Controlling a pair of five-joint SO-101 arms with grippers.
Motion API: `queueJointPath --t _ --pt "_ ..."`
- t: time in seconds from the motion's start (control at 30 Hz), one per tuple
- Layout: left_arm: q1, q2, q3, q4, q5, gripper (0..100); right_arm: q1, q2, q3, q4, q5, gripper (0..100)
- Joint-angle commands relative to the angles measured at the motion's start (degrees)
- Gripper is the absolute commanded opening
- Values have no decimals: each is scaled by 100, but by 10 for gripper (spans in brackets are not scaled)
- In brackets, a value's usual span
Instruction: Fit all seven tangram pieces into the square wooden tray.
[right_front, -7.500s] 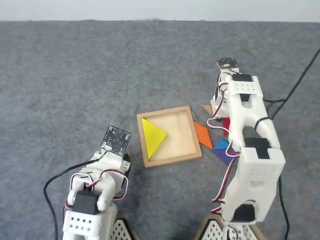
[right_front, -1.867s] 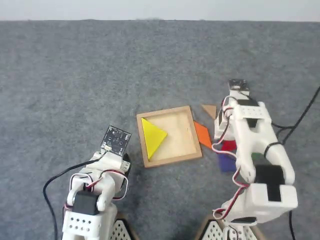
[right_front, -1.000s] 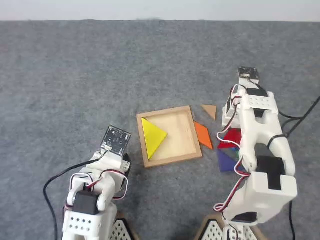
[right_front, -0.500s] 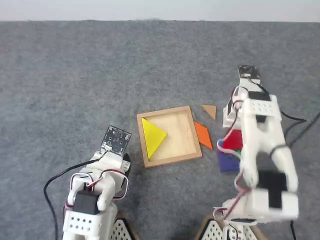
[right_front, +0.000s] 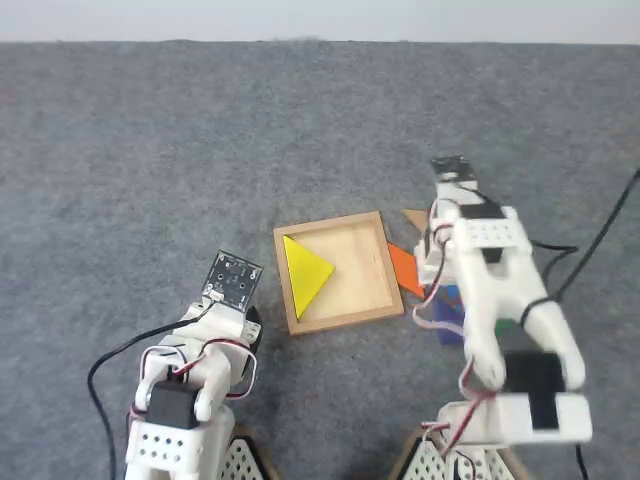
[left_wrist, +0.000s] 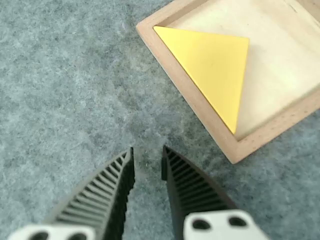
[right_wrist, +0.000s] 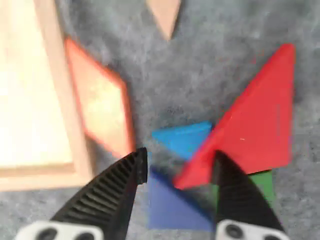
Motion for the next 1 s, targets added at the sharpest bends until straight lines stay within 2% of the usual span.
queueJointPath --t 0.0,0.33,0.53,0.73,0.97 --pt "9 -9 -40 26 35 88 514 418 -299 -22 -62 279" --pt "9 -9 -40 26 35 88 1077 505 -563 -409 53 278" --pt "9 -9 -40 26 35 88 1569 444 -1178 189 308 280" --pt "9 -9 -40 26 35 88 1596 -207 -1574 892 976 279" --pt "9 -9 -40 26 35 88 1930 4 -1591 514 1073 278"
